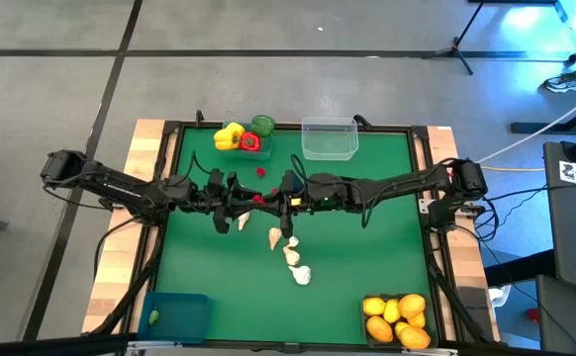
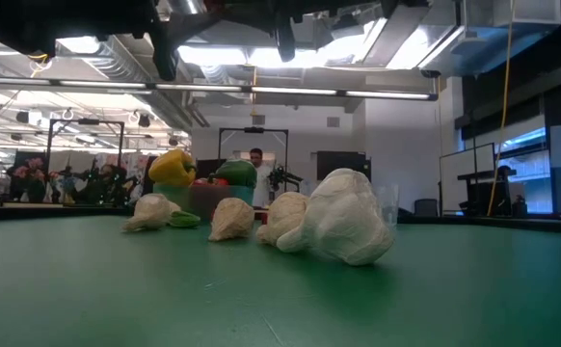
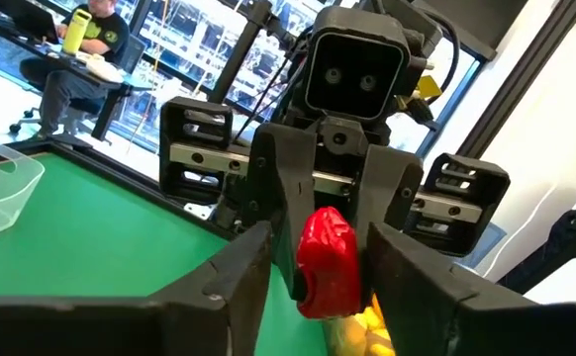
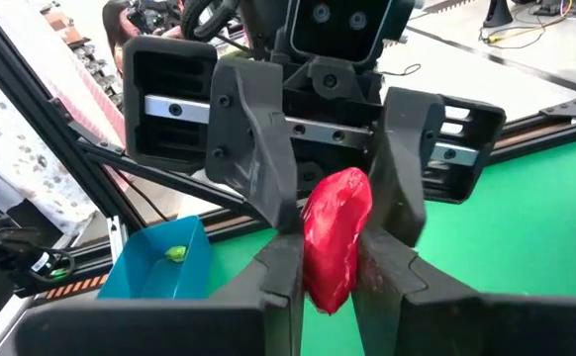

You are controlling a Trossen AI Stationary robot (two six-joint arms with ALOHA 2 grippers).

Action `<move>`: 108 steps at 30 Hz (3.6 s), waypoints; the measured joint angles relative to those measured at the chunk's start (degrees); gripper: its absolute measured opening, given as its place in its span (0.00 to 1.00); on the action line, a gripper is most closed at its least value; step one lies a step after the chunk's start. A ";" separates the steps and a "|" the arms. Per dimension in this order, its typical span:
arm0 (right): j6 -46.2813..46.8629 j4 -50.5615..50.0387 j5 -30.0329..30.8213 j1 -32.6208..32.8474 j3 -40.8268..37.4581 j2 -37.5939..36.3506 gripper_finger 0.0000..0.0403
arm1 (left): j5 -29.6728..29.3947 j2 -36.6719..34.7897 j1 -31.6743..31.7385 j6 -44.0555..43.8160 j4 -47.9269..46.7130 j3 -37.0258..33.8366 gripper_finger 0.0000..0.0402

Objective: Sort produce into baskets
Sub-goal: Put the red chili pepper into the blue bin

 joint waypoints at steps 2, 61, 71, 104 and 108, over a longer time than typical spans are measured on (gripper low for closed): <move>0.00 -0.05 0.02 0.00 0.00 0.00 0.15 | 0.00 0.00 0.00 0.00 0.04 0.00 0.37; 4.52 -21.60 -5.67 0.83 0.07 -0.13 0.58 | 31.78 -7.03 -4.09 -11.97 -18.94 -0.07 0.20; 4.22 -23.24 -5.90 2.29 0.07 -0.13 0.58 | 35.23 -14.90 -15.93 -19.47 -40.03 -0.04 0.20; 4.64 -25.27 -3.56 2.27 0.07 -0.11 0.58 | 21.89 -6.69 -49.35 -40.09 -48.66 -0.04 0.45; 4.80 -27.94 2.00 2.27 0.07 -0.09 0.58 | 22.06 -6.69 -47.47 -43.34 -48.54 -0.04 0.52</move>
